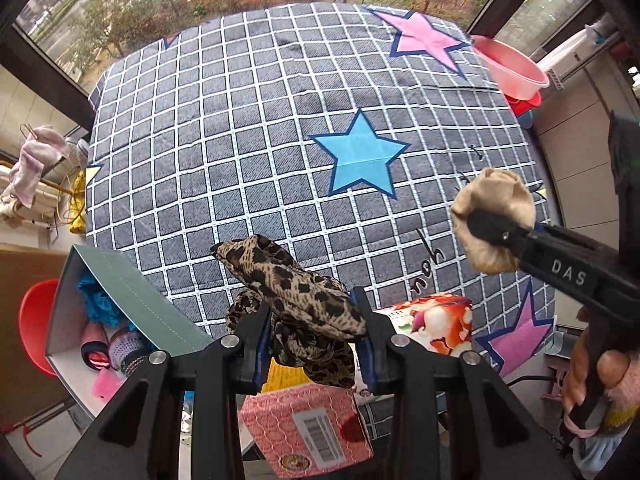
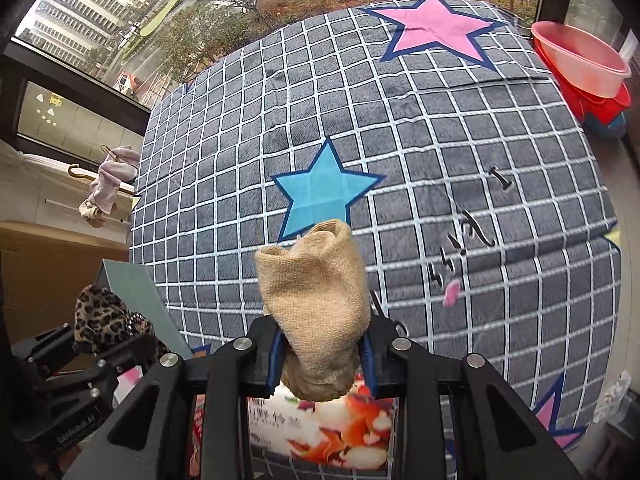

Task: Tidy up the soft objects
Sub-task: 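Lift the leopard scrunchie and beige mitten and carry them over the white box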

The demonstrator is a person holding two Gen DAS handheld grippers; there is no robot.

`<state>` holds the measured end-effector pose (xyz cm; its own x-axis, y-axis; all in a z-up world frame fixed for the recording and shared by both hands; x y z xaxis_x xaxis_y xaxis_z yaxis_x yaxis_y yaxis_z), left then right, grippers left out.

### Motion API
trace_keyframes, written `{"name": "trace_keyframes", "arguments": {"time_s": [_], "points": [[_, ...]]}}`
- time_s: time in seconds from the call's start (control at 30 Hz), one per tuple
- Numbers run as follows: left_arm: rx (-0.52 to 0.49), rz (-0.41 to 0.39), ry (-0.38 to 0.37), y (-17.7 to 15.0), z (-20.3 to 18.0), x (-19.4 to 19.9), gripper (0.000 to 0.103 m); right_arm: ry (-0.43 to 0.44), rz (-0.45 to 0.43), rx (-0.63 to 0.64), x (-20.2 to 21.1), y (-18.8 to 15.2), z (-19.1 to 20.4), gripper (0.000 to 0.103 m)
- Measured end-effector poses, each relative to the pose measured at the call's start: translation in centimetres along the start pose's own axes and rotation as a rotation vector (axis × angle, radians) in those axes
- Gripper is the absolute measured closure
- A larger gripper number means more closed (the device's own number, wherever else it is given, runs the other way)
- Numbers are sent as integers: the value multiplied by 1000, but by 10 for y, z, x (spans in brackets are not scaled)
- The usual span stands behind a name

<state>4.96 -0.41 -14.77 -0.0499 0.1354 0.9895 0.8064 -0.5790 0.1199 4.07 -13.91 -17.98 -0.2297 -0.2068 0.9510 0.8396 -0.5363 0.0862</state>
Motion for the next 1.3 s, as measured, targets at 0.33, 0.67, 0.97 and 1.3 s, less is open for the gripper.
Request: {"name": "trace_keyframes", "arguments": {"time_s": [0.33, 0.67, 0.97, 1.3], "points": [[-60, -84, -24, -20, -15, 46, 65, -26, -40, -24, 36, -43, -5, 71], [-52, -118, -44, -57, -9, 63, 65, -54, -23, -20, 45, -91, 5, 71], [39, -140, -48, -94, 24, 69, 65, -49, -1, 77, 46, -121, 55, 71], [194, -166, -4, -137, 81, 74, 65, -32, 2, 222, 45, -136, 122, 71]]}}
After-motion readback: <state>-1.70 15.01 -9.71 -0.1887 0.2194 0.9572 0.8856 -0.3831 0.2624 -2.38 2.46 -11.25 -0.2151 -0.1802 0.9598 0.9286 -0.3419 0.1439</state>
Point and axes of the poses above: each gripper's, at about its wrist camera, not at the fingertips, and x roughly against the way its jaws point, z to its left, y to its top, the point moved 9 cm from there along -x, roughly the way its jaws point, and after that the axes turned 12 degrees about -x, right-handed, at the moved point
